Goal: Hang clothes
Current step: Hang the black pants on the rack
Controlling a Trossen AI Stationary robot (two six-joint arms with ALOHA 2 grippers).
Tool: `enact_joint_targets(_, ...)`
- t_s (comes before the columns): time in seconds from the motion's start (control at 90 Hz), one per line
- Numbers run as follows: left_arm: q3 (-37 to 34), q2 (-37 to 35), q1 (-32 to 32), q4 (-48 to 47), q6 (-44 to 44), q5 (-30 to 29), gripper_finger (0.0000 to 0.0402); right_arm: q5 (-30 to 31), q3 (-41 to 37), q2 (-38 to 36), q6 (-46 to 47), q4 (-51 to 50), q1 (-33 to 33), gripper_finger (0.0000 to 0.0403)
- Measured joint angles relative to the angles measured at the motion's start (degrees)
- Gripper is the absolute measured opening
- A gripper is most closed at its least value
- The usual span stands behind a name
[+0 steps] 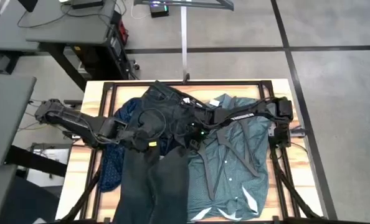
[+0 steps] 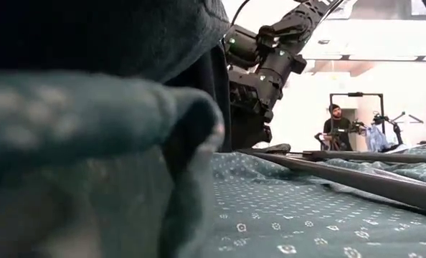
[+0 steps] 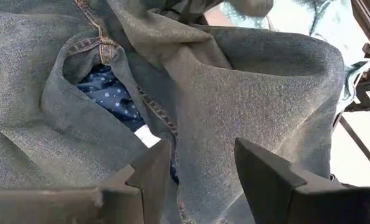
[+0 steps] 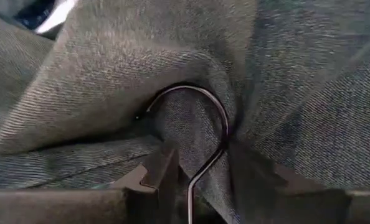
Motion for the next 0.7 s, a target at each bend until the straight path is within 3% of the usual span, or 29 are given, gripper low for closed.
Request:
enact_joint_targets(0.233, 0.00, 0.00, 0.00, -0.14, -0.64, 0.00, 0.0162, -0.42, -0.12, -0.94, -0.74, -1.51, -0.53, 0.0014)
enact_joint_targets(0.7, 0.00, 0.02, 0.02, -0.58, 1.68, -0.14, 0.0161, 0.05, 1.81, -18.20, -3.95, -16.66, -3.91, 0.0002)
